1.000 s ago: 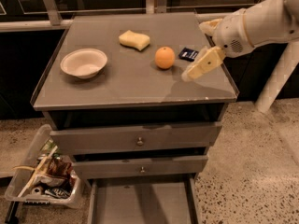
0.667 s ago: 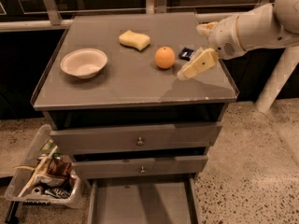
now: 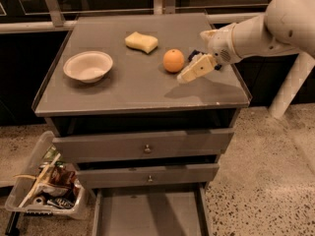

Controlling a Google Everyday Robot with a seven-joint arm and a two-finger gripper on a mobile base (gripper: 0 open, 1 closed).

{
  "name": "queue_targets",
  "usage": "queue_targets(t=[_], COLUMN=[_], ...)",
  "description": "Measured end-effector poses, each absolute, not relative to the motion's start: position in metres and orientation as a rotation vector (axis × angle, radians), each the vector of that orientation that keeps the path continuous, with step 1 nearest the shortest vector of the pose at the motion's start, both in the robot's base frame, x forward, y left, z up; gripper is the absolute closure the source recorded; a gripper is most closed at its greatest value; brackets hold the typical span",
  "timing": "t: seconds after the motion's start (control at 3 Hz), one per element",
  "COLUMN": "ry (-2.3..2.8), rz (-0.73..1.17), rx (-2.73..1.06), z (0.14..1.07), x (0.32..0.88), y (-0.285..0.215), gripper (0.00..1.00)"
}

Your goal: Place orange into bottom drawer

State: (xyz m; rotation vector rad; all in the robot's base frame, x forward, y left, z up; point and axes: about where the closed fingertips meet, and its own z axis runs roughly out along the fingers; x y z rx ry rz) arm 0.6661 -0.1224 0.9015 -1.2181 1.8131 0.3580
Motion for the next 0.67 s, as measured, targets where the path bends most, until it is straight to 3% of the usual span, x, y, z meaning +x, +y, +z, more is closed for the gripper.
queue_targets(t=[0.67], ry=[1.835], rz=[0.43], rx=[-1.161], z=[0.875], x=[0.716], y=[-0.103], gripper=[0.0])
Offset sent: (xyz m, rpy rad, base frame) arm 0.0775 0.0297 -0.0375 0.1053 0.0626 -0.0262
